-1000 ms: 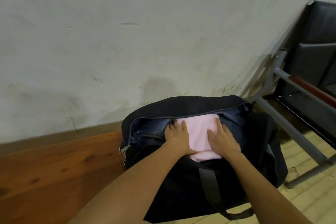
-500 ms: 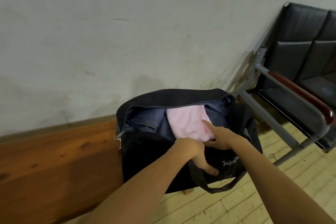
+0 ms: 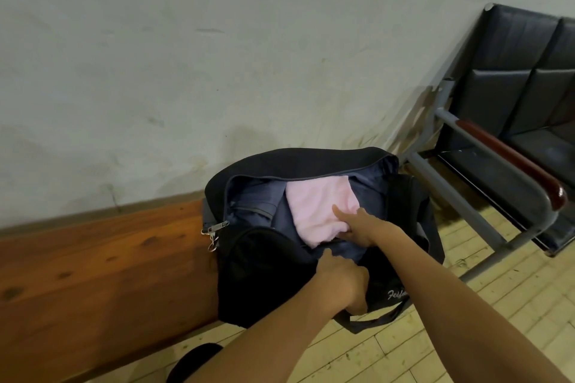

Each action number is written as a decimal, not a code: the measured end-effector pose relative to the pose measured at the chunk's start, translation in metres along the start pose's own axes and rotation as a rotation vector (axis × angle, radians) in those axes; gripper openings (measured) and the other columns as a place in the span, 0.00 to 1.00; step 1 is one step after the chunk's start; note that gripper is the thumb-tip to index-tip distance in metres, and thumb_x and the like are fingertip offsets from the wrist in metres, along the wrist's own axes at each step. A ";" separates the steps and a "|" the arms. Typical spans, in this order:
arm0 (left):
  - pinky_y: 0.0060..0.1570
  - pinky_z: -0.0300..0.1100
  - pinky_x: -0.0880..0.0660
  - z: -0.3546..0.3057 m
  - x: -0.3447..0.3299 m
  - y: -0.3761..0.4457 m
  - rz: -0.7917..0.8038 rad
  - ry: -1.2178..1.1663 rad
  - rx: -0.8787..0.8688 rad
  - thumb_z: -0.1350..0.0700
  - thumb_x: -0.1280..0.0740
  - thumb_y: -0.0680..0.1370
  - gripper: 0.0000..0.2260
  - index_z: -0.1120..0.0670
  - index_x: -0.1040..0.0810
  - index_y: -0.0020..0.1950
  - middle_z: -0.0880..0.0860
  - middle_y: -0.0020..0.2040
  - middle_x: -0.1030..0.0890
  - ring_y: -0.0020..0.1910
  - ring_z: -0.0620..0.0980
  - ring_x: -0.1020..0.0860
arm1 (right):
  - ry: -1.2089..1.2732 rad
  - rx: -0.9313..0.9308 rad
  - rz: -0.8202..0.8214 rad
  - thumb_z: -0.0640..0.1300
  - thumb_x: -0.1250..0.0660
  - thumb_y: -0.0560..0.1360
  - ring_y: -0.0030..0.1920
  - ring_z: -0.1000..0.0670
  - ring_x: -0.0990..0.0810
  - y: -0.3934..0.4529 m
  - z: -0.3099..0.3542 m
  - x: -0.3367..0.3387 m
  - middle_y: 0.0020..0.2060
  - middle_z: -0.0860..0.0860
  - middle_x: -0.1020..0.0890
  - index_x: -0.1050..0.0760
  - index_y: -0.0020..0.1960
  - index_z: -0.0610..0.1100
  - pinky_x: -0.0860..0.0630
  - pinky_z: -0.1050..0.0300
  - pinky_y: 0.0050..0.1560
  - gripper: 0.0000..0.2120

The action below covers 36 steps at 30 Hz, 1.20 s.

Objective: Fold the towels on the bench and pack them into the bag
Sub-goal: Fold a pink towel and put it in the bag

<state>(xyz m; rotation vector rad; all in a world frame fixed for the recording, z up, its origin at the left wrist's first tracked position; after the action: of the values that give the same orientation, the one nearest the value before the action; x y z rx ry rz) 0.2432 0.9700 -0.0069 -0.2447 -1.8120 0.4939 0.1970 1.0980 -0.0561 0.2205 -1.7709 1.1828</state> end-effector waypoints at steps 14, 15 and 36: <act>0.45 0.46 0.33 -0.005 -0.001 0.004 -0.040 -0.073 0.108 0.60 0.34 0.78 0.07 0.55 0.24 0.55 0.57 0.53 0.22 0.49 0.55 0.26 | 0.032 -0.006 -0.028 0.59 0.41 0.81 0.75 0.32 0.41 -0.003 -0.003 0.001 0.76 0.36 0.47 0.61 0.80 0.58 0.40 0.44 0.74 0.37; 0.42 0.45 0.33 -0.007 -0.002 0.002 -0.021 -0.084 0.096 0.60 0.35 0.78 0.04 0.55 0.26 0.52 0.56 0.48 0.24 0.45 0.54 0.28 | 0.026 -0.008 -0.018 0.59 0.41 0.81 0.75 0.32 0.42 -0.002 -0.002 0.002 0.76 0.36 0.48 0.61 0.80 0.58 0.39 0.44 0.74 0.37; 0.54 0.49 0.34 0.010 0.005 -0.001 -0.042 -0.009 0.102 0.45 0.33 0.77 0.17 0.54 0.26 0.61 0.54 0.54 0.22 0.53 0.54 0.25 | 0.021 -0.083 -0.006 0.73 0.43 0.74 0.76 0.31 0.45 -0.016 -0.014 0.000 0.78 0.37 0.52 0.64 0.80 0.57 0.42 0.41 0.74 0.46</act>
<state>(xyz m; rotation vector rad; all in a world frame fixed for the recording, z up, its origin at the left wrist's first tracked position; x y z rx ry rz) 0.2320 0.9688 -0.0039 -0.1345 -1.7916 0.5566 0.2150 1.1003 -0.0456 0.1641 -1.7958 1.1014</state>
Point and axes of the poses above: each hand's wrist, its own y-axis towards the middle knuckle, its own x-axis out of the back of the hand, z = x × y, the point moved 10 cm from there along y, towards the middle knuckle
